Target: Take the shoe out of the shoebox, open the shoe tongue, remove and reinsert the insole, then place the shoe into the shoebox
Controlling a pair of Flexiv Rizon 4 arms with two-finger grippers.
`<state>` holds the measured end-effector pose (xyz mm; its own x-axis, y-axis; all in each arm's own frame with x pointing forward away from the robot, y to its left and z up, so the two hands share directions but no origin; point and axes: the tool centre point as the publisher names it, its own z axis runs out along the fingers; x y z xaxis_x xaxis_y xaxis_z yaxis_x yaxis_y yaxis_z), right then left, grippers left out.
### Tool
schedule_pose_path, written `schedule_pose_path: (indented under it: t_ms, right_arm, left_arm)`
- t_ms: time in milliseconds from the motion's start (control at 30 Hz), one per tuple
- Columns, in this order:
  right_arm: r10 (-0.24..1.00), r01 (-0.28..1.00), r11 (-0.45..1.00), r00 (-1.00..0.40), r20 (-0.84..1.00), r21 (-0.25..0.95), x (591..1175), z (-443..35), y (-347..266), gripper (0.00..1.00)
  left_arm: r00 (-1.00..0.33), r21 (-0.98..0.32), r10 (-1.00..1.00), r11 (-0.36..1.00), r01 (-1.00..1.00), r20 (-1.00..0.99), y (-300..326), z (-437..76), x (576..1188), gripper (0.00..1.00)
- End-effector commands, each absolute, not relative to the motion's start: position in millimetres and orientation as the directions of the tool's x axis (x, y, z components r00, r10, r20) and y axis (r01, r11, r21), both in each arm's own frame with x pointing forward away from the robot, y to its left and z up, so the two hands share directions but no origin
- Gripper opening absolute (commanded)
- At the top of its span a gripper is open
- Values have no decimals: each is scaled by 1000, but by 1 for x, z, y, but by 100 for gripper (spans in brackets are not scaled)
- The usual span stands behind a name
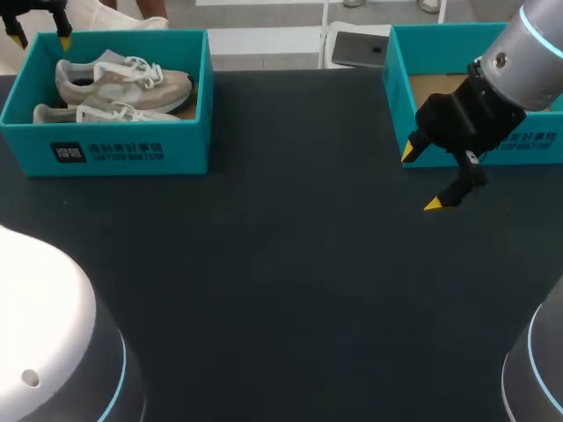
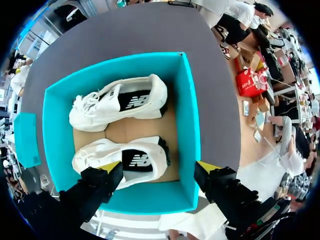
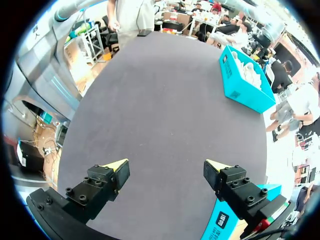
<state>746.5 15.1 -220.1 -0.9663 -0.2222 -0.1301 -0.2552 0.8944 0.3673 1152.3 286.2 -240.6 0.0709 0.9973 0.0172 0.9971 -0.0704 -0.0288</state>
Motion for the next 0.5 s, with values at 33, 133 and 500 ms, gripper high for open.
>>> schedule_pose_path:
  t_ms: [33,133,500]
  right_arm:
    - [-221,-254,896,-967,-130,364,746,-221,16,100]
    - [-221,-254,896,-967,-130,364,746,-221,16,100]
    - [-221,-254,896,-967,-130,364,746,-221,16,100]
  left_arm:
    - [83,39,995,-85,996,46,285,-217,1113,100]
    - [83,39,995,-85,996,46,285,-217,1113,100]
    - [89,36,993,-92,995,77,286,-227,1092,100]
